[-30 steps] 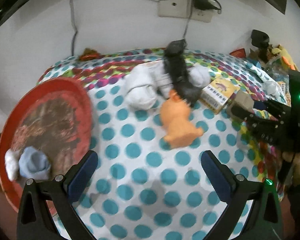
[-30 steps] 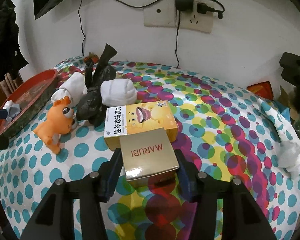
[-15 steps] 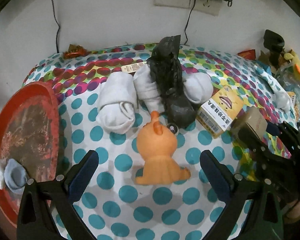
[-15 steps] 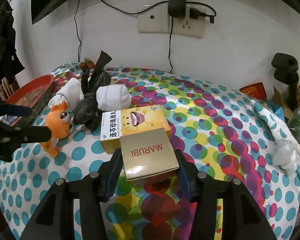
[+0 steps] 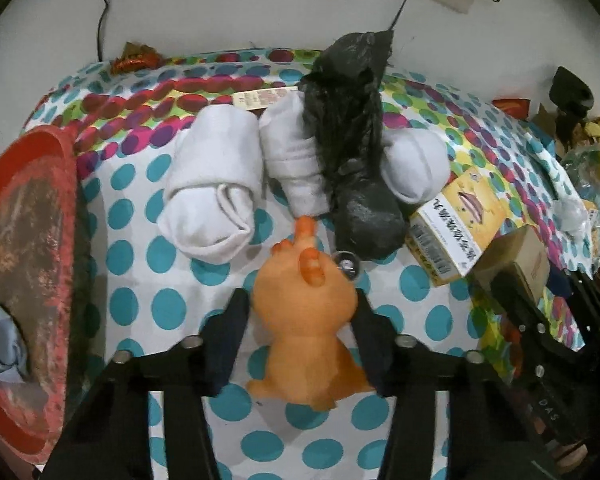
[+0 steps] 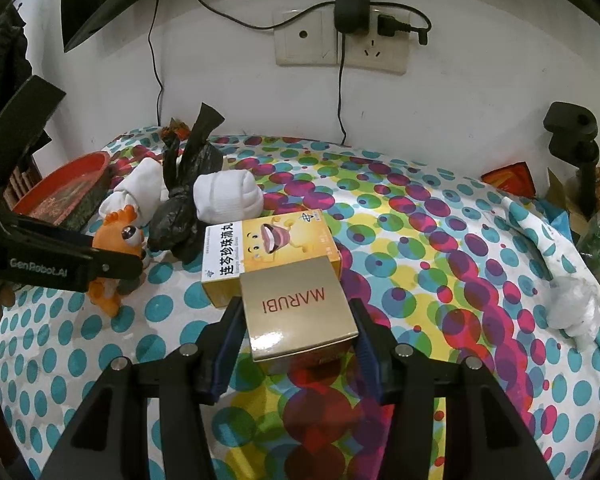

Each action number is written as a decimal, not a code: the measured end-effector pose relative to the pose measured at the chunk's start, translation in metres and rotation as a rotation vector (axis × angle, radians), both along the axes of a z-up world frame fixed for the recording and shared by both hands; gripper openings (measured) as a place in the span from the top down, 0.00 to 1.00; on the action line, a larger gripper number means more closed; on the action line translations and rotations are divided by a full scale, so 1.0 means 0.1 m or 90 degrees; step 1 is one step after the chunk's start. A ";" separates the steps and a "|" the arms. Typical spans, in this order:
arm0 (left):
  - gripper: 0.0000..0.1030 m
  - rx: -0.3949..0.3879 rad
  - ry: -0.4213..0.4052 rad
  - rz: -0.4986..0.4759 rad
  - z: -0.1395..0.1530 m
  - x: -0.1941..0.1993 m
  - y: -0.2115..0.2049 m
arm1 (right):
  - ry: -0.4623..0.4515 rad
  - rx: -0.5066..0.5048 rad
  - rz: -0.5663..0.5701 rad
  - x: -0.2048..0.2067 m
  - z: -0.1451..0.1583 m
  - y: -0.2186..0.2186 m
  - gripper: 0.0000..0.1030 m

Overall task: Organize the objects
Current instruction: 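Grasp the orange rubber toy with the left gripper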

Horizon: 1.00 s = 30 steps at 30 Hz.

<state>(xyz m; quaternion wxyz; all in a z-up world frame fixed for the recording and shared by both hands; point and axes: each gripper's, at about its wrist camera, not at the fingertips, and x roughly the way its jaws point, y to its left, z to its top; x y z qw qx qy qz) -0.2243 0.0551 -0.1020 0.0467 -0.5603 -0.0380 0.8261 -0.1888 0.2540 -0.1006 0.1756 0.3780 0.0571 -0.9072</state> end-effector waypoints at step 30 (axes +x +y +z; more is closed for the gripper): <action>0.60 -0.063 0.072 -0.022 0.52 0.41 -0.24 | -0.002 -0.010 -0.036 -0.02 0.01 0.08 0.49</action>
